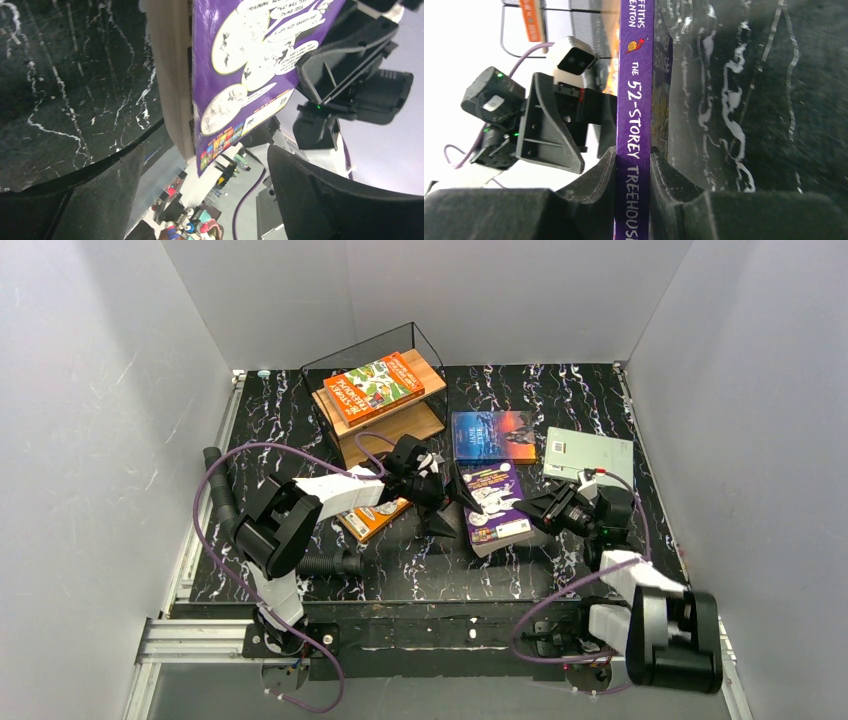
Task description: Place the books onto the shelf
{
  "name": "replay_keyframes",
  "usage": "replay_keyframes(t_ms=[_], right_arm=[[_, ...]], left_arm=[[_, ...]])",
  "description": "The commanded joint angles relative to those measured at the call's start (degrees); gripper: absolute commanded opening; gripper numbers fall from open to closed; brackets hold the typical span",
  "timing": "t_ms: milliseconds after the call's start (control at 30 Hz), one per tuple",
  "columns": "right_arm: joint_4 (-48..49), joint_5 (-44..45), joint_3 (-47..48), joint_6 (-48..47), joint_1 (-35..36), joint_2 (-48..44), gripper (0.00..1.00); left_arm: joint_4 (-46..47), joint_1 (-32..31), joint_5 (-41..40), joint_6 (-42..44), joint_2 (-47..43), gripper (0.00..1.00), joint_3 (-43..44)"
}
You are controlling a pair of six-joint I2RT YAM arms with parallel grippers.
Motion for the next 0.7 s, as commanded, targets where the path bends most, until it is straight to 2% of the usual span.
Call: replay_keyframes(t_ms=[0, 267, 500, 667], right_arm=[[-27.4, 7.7, 4.0, -12.2, 0.4, -11.0, 0.01], [-42.3, 15.7, 4.6, -16.1, 1.5, -21.0, 0.01], [-38.9, 14.8, 1.6, -13.0, 3.4, -21.1, 0.01], [-34.9, 16.4, -0.3, -10.9, 7.9, -20.0, 0.01]], left_arm=[[-8.5, 0.1, 0.4, 4.3, -1.5, 0.98, 0.8], [-11.9, 0.0, -1.6, 6.1, 0.4, 0.98, 1.2], [-18.8, 0.0, -3.0, 9.1, 6.7, 0.97, 4.9], [-14.8, -0.2, -1.3, 7.2, 11.4, 0.91, 7.2]])
